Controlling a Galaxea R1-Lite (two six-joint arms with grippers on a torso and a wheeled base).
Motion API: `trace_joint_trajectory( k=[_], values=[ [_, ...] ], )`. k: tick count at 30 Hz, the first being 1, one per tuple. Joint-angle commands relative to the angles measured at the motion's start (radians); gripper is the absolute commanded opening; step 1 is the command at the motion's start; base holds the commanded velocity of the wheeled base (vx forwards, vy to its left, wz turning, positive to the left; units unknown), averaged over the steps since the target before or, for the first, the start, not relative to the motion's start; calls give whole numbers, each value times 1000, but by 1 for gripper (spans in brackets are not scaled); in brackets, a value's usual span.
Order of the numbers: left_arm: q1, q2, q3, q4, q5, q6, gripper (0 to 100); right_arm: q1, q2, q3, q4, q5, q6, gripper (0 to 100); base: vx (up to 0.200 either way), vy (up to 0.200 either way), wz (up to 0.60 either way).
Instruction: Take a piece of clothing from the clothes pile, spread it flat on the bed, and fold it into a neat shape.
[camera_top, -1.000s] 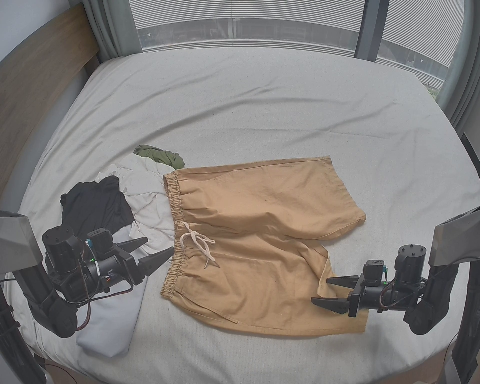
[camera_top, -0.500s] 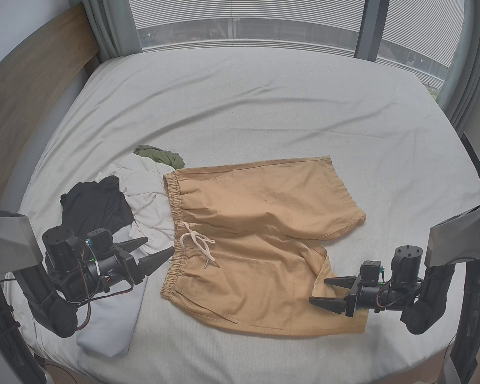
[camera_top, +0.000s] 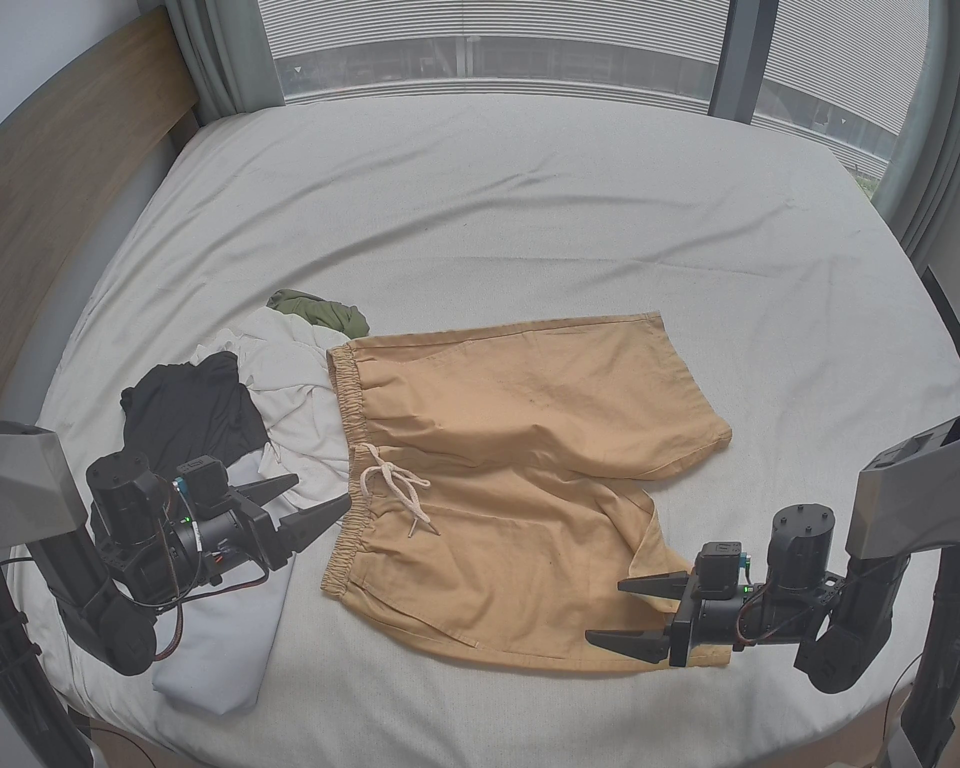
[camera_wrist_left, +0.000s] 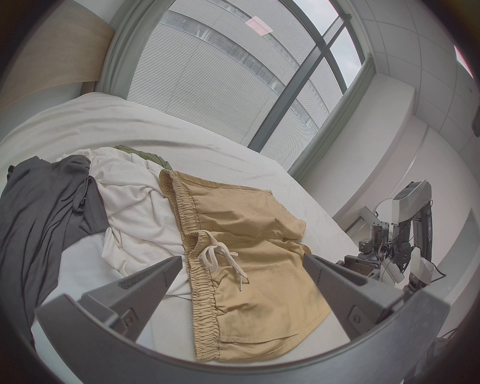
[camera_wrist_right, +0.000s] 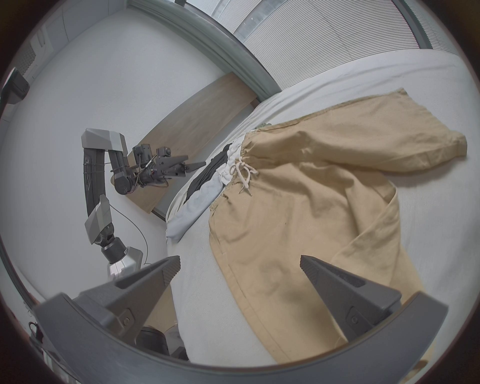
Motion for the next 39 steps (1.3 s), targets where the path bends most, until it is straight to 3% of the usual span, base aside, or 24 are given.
trace_joint_trajectory(
  k=[1, 11, 22, 39],
  values=[
    [0, 4, -1, -2, -2, -1, 100, 19, 35, 34, 0, -1, -5, 100, 0, 0, 0],
    [0, 4, 0, -2, 0, -1, 100, 7, 69, 57, 0, -4, -10, 100, 0, 0, 0],
    [-1, 4, 4, -2, -2, -1, 100, -127, 16, -8, 0, -4, -20, 100, 0, 0, 0],
    [-18, 7, 7, -2, -2, -1, 100, -225, -5, -67, 0, -4, -20, 100, 0, 0, 0]
  ],
)
